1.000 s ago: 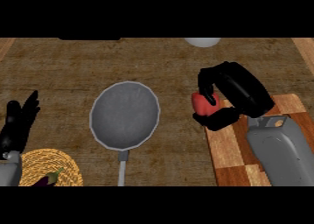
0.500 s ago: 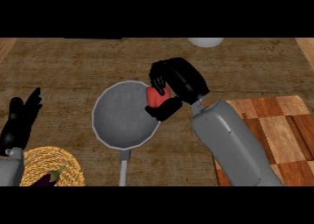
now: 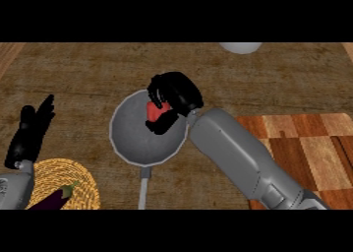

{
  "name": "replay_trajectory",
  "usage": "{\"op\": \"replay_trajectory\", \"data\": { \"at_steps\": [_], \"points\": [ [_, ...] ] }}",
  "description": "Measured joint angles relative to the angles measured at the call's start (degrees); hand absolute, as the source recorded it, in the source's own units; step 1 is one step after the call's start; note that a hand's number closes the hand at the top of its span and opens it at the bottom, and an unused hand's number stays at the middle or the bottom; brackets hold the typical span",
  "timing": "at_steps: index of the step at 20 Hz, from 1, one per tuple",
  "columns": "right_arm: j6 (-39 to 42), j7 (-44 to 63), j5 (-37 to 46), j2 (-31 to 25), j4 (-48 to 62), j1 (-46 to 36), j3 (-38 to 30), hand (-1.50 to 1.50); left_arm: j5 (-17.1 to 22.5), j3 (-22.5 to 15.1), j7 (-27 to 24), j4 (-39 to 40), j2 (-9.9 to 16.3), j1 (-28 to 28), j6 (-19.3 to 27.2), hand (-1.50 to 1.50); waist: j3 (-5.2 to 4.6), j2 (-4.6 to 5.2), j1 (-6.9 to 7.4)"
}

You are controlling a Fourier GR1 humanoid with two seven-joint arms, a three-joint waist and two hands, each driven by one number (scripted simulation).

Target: Pick the bell pepper from the cutting board and place it in the pan

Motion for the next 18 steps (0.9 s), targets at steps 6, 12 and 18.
{"op": "replay_trajectory", "data": {
  "at_steps": [6,12,18],
  "points": [
    [-3.2,-3.1,-10.7,0.1,6.3,-1.4,5.8,-1.5,-0.4,-0.8,0.7,0.9,-0.4,-3.0,-0.6,0.0,0.03,0.6,1.97],
    [-4.5,-4.2,-20.1,0.1,8.3,0.0,10.8,-1.5,-1.1,-1.8,-0.2,1.6,-1.0,-4.1,-0.9,0.0,0.04,1.12,4.22],
    [-7.4,-7.7,-27.2,0.1,8.6,0.4,14.1,-1.5,-1.3,-2.5,0.3,1.5,-1.6,-5.3,-1.3,0.0,0.09,1.29,5.12]
  ]
}}
